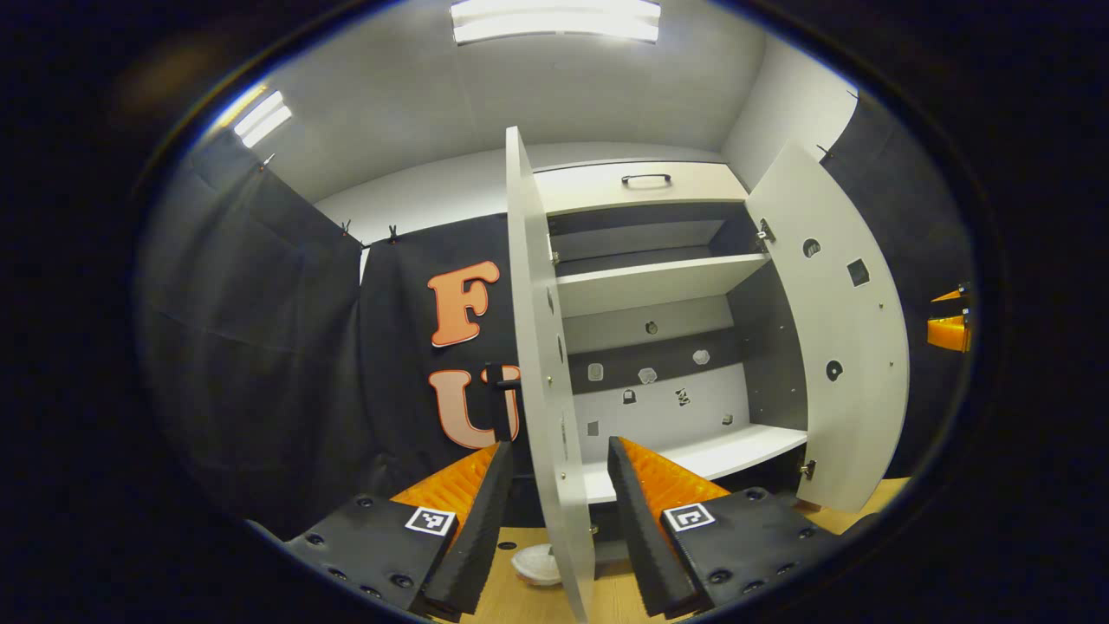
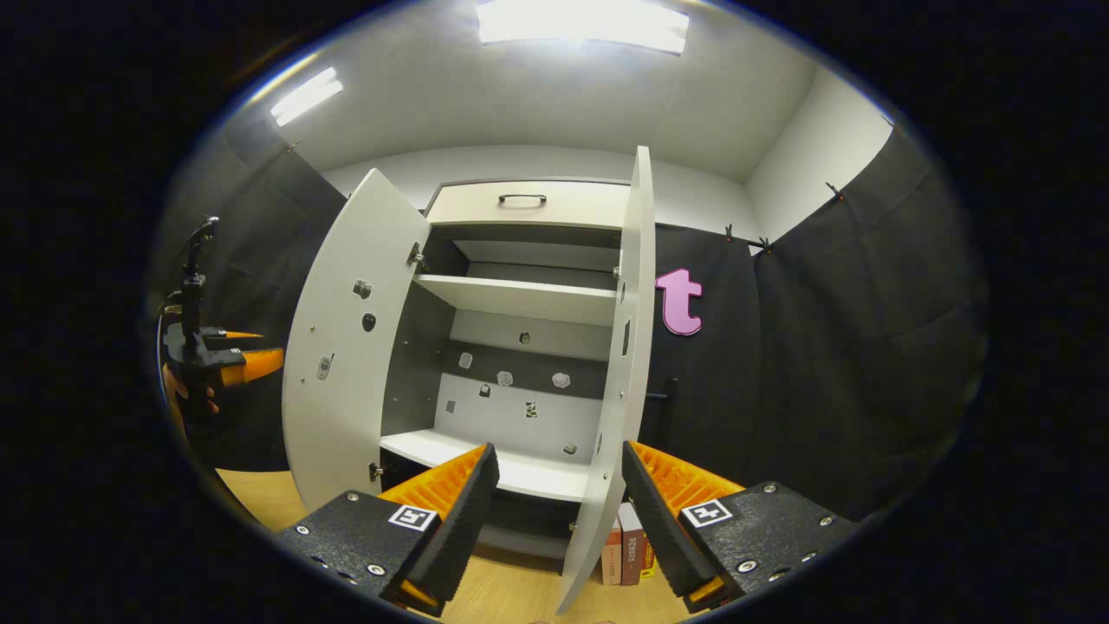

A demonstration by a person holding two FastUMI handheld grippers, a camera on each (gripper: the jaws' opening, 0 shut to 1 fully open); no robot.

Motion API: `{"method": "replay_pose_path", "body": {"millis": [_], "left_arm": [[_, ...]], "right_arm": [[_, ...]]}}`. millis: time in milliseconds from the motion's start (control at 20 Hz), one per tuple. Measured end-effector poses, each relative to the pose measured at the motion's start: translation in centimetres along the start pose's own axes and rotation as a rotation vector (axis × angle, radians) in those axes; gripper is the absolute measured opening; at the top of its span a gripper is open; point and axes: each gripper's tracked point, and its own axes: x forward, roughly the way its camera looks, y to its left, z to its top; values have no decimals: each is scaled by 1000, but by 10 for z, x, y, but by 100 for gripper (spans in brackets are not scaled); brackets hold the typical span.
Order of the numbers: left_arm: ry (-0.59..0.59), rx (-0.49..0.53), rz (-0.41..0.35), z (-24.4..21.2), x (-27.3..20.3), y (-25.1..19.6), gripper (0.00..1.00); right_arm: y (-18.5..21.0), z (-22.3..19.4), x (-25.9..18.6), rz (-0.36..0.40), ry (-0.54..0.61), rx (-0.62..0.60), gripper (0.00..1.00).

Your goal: Open the right door of the double-door shoe cabinet with the right hand, and open the left door with the left hand.

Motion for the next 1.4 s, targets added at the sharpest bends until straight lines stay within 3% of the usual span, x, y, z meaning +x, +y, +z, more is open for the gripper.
{"method": "replay_pose_path", "body": {"millis": [50, 150, 250, 450, 500, 800, 1400], "left_arm": [[-2, 2, -13, -1, -2, -8, 83], [-15, -3, -51, 4, -8, -27, 84], [-23, -14, -68, 6, -11, -41, 94], [-24, -71, -69, 5, 1, -67, 100], [-24, -79, -67, 5, 5, -72, 97], [-7, -95, -96, -6, 18, -106, 100], [30, -78, -122, -27, 38, -124, 97]], "right_arm": [[5, 1, 1, 8, -7, 19, 88], [3, 2, 1, 7, -9, 17, 88], [-3, 2, -2, -8, -11, 4, 89], [-8, -1, -3, -20, -1, 1, 91], [-9, -2, -3, -22, 3, -2, 91], [-16, -8, -3, -31, 24, -4, 93], [-17, -16, 1, -28, 45, 14, 94]]}}
